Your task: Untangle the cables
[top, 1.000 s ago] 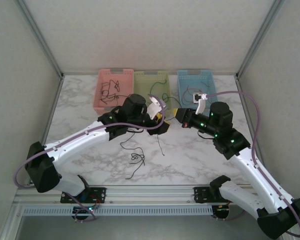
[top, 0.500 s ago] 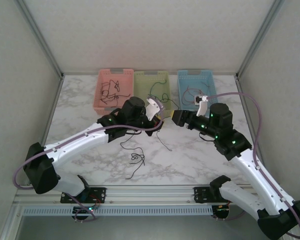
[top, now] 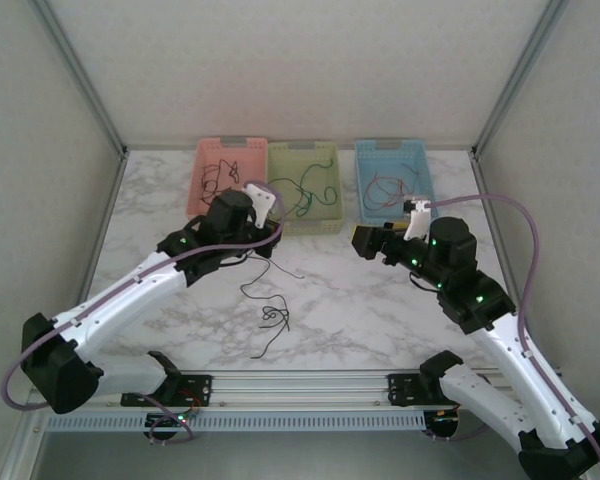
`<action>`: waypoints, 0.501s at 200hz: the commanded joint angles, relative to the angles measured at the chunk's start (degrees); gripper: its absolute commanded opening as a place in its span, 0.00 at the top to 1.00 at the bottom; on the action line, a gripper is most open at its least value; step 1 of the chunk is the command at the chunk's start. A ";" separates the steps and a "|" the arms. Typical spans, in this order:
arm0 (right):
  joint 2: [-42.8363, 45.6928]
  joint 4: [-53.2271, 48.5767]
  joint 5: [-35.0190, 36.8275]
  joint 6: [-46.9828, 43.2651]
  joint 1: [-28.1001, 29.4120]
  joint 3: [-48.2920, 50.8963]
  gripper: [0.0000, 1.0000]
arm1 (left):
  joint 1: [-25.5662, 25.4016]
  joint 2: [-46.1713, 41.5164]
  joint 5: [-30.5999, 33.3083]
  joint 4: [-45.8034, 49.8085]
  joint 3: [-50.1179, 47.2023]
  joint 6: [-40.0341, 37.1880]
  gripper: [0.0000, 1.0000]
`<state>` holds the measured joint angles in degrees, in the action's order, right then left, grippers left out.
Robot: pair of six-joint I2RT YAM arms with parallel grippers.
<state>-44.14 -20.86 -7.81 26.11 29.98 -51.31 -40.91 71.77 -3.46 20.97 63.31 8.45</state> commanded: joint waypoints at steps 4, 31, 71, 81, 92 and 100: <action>0.81 -0.36 1.14 -1.29 -0.03 1.55 0.04 | 1.81 -2.38 2.63 2.92 3.08 1.99 1.00; 0.69 0.98 0.48 -1.04 0.00 1.86 0.04 | 2.37 -2.27 2.22 4.22 5.65 2.53 1.00; 0.36 1.70 0.08 -1.20 -0.07 2.28 0.05 | 4.93 0.29 5.54 7.69 11.56 4.08 1.00; 0.37 1.62 0.08 -1.19 -0.09 2.44 0.05 | 6.34 3.06 5.92 9.79 14.91 3.50 1.00; 0.22 1.46 0.12 -1.15 -0.05 2.42 0.05 | 8.32 6.76 8.10 11.66 19.10 3.12 1.00; 0.17 1.61 -0.03 -1.27 -0.04 2.31 0.05 | 10.49 9.86 7.81 13.16 22.28 3.68 1.00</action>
<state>-44.03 -20.47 -7.51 26.09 29.98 -49.69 -34.87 74.65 1.06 28.93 77.97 11.18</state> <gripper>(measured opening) 0.948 0.053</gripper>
